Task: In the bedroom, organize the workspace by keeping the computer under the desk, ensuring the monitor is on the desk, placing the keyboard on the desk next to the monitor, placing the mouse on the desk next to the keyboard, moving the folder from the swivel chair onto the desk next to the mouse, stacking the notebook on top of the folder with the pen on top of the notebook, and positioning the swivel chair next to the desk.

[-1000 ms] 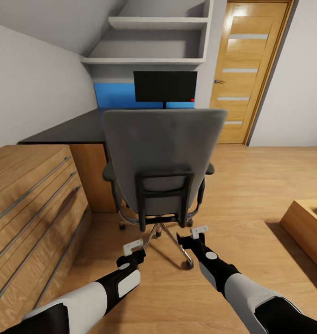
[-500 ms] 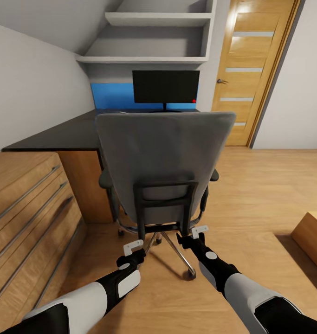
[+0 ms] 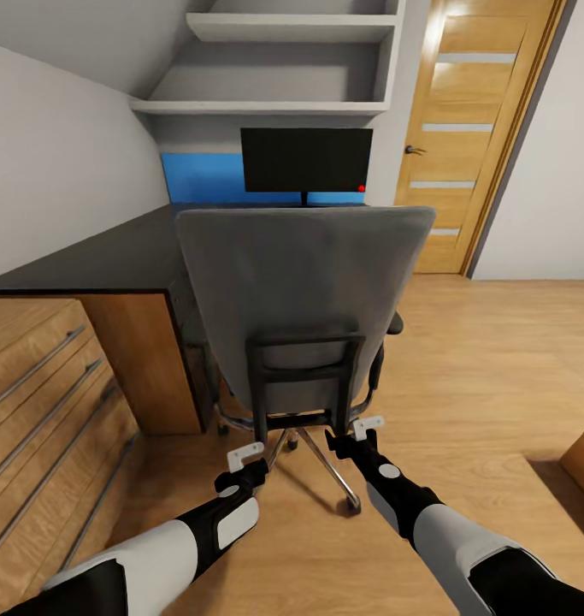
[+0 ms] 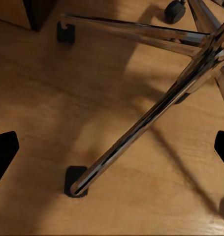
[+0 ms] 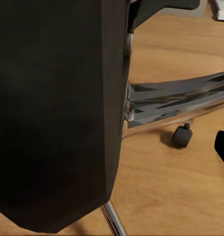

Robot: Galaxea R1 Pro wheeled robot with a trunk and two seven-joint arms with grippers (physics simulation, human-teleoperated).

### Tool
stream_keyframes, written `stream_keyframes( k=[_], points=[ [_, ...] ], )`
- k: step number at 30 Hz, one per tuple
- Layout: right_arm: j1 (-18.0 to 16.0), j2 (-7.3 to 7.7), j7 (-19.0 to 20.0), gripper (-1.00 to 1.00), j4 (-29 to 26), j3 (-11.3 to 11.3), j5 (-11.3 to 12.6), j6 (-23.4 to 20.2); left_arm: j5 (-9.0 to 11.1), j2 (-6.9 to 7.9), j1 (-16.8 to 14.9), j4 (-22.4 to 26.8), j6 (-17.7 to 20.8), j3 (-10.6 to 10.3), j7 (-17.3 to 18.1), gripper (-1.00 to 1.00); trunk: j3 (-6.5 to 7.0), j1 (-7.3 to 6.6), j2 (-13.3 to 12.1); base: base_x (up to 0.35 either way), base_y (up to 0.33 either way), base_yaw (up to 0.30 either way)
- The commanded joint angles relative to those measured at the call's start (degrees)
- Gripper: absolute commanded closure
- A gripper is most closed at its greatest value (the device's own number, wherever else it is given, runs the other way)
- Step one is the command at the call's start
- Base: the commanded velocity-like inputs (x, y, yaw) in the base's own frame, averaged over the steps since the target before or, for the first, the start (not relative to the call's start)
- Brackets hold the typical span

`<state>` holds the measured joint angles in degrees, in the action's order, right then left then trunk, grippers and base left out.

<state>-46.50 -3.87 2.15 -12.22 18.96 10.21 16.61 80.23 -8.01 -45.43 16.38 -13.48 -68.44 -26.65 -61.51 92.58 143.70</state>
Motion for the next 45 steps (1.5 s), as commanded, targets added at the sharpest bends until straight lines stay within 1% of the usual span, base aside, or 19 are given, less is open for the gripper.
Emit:
stream_keyframes(
  k=[1,45],
  points=[
    [-0.07,0.01,0.22,-1.00,0.10,0.29,0.60,0.26,0.46,0.02,-0.08,0.06,-0.32,-0.47,-0.25,-1.00,-0.05,0.02,0.02,0.327,0.000,0.000],
    [-0.06,0.01,0.22,-1.00,0.18,0.29,0.60,0.26,0.47,0.02,-0.09,0.06,-0.20,-0.49,-0.25,-1.00,-0.05,0.02,0.02,0.327,-0.067,0.000]
  ],
)
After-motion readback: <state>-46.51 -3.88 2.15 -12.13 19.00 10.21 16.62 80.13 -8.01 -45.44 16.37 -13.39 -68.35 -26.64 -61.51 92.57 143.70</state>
